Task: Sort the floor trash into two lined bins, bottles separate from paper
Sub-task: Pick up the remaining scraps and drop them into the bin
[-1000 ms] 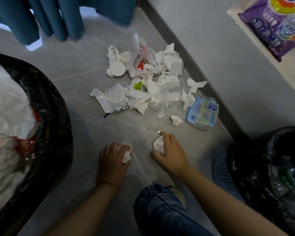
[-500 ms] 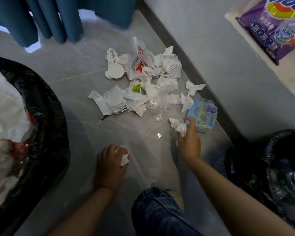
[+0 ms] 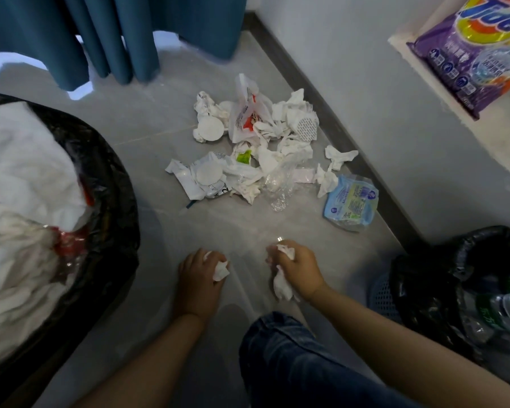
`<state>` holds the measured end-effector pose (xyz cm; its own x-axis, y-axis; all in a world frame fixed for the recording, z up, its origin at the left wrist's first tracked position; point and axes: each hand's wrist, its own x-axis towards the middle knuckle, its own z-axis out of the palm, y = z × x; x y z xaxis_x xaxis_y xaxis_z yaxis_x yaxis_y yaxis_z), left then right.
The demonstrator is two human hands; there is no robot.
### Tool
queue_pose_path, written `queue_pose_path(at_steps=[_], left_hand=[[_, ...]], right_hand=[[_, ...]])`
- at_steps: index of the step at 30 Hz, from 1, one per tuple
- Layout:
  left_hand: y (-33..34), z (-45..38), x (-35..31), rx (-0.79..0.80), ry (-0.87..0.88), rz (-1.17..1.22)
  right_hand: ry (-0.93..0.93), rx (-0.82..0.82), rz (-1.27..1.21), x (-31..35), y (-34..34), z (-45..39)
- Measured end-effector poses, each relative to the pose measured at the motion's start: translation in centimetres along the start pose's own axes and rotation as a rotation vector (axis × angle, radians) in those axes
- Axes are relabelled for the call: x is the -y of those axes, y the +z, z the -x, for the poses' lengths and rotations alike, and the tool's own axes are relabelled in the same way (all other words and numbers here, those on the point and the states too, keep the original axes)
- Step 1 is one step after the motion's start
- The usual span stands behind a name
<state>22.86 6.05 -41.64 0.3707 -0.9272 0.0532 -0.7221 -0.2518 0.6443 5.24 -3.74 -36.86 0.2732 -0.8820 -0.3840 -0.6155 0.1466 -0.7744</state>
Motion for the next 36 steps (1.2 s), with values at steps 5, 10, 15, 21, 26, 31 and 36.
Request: queue_pose_path(at_steps=[5,10,15,21,26,31,36], left_hand=[[-4.2,0.5,-6.2,0.049,-0.401,0.452],[-11.8,1.7,-11.8,0.009,-0.547,0.806],[-21.9,2.4,-14.4,-0.228,-0.413,0.933],[-32.2,4.3,-11.2,-0.517,-0.418,0.775],[-35.5,3.7,-6.2,-0.444,-0.650,0.675],[-36.2,4.0,-4.4,-0.252,-0.807,0.604],[-36.1,5.9,-4.0,-0.241,-0.669,0.484]], right_hand=[[0.076,-0.031,-0.246,8.7,-2.5,1.7],[-0.082,-0.005,-0.021,19.3,-4.1,4.4],[-0.232,0.015,0.151,29.8,-5.3,8.2],[-0.265,0.086,-0.019,38.5,-1.4,11.8],[-0.160,0.130,-0.036,38.1,6.5,11.2],[0.107,0.272,0.034,36.0,10.4,12.2],[0.166,0.297,-0.024,35.5,9.6,12.9]])
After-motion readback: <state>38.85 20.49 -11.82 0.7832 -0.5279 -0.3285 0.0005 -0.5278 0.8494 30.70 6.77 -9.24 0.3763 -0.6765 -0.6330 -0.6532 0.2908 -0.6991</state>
